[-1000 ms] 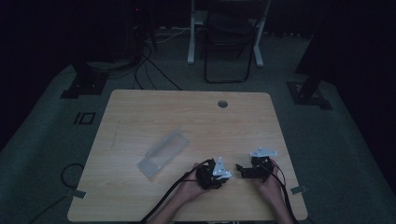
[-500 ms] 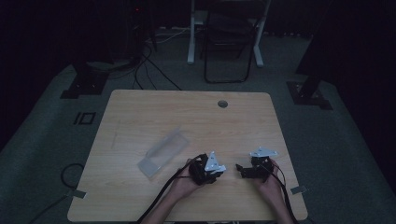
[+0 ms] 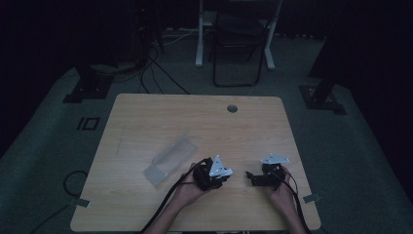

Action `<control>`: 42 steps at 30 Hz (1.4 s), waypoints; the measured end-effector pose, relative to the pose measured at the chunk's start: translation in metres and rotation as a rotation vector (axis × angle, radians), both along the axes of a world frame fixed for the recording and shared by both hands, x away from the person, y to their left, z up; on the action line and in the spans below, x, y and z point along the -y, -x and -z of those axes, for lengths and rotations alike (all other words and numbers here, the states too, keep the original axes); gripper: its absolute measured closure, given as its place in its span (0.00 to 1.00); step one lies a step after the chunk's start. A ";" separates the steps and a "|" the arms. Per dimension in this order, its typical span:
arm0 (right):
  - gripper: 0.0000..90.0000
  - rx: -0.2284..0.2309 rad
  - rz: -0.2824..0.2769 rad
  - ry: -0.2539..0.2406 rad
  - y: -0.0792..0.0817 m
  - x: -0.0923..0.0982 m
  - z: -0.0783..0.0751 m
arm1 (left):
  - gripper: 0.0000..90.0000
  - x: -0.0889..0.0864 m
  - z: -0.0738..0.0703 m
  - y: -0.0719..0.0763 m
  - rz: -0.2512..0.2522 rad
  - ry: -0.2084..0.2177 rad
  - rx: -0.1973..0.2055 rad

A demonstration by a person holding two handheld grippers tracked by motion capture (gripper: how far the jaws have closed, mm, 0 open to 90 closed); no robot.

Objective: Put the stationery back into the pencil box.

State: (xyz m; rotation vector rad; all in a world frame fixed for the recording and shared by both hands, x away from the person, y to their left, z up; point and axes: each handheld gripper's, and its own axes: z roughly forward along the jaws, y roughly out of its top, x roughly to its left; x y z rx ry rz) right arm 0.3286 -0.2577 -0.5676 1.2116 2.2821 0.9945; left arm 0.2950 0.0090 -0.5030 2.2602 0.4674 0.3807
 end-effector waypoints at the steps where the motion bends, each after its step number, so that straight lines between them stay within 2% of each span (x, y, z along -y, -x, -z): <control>1: 0.14 0.000 0.000 0.000 0.000 0.000 0.000 | 0.79 -0.001 -0.001 0.000 -0.002 -0.001 0.002; 42: 0.14 0.000 0.000 0.000 0.000 0.000 0.000 | 0.79 -0.020 -0.012 -0.008 -0.060 0.011 0.038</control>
